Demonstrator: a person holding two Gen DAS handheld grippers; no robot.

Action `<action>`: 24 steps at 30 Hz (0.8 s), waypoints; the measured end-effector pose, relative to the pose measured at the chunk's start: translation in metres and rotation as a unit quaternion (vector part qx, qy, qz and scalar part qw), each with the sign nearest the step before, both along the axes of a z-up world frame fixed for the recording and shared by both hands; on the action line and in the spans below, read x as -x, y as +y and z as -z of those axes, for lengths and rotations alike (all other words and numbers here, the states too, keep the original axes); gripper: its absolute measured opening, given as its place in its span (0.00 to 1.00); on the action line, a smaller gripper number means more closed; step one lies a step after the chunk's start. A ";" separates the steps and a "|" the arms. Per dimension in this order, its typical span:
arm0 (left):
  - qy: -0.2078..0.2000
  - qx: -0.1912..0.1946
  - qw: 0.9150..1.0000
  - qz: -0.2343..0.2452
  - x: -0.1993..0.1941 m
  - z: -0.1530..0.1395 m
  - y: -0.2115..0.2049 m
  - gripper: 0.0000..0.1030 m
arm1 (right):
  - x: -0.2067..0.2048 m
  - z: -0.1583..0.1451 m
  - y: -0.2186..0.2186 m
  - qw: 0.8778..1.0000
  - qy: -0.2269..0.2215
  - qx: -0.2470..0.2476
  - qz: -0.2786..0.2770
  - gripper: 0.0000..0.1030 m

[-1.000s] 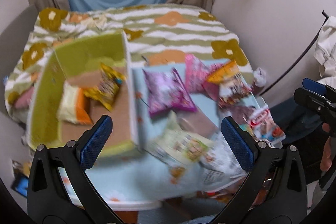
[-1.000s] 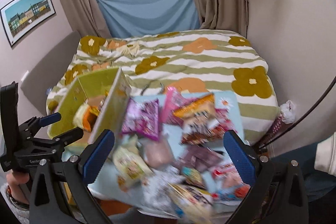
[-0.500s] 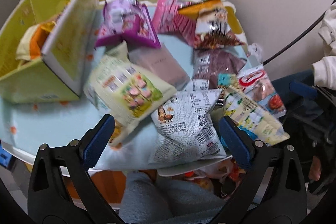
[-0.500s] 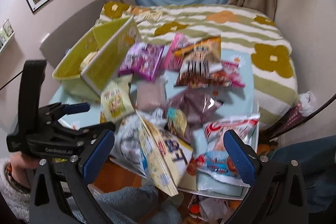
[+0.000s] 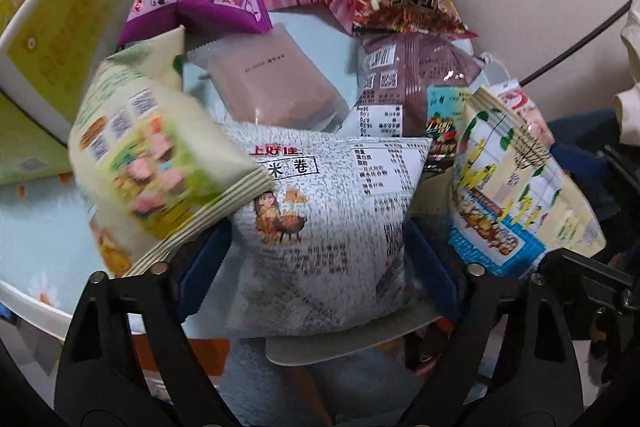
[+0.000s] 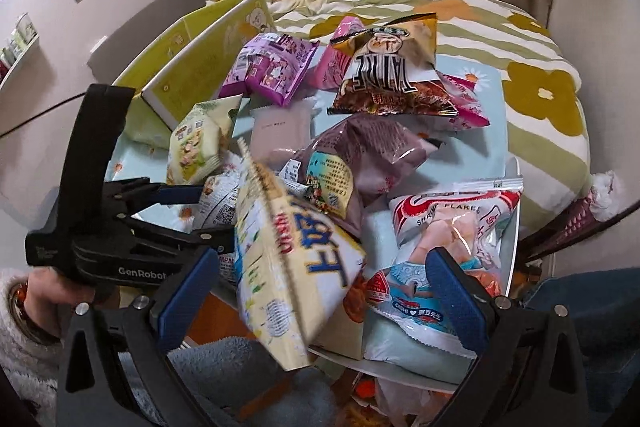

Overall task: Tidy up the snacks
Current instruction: 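Grasp the white corn-roll bag with the left gripper while the right gripper grasps the Oishi bag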

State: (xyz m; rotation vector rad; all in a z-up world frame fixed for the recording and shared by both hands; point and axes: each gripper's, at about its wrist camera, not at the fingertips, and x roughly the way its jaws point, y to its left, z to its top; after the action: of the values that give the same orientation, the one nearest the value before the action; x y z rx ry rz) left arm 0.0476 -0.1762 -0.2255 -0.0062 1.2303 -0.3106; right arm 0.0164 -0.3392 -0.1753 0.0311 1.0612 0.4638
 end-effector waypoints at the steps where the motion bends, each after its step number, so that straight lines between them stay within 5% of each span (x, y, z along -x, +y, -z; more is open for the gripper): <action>1: 0.002 -0.005 1.000 0.004 0.000 0.002 -0.002 0.78 | 0.001 0.001 0.000 1.000 -0.002 0.002 -0.008 1.00; 11: -0.011 -0.020 1.000 0.017 0.006 -0.003 -0.003 0.61 | 0.006 0.008 0.019 0.997 -0.017 0.030 -0.065 0.96; 24: -0.029 -0.029 0.999 0.019 0.006 -0.015 0.012 0.60 | -0.001 0.033 0.040 0.994 0.006 0.054 -0.090 0.85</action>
State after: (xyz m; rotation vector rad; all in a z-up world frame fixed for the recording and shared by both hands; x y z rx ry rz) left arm 0.0415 -0.1640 -0.2106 0.0760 1.1833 -0.3070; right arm 0.0177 -0.2988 -0.2078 -0.1587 1.1043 0.5676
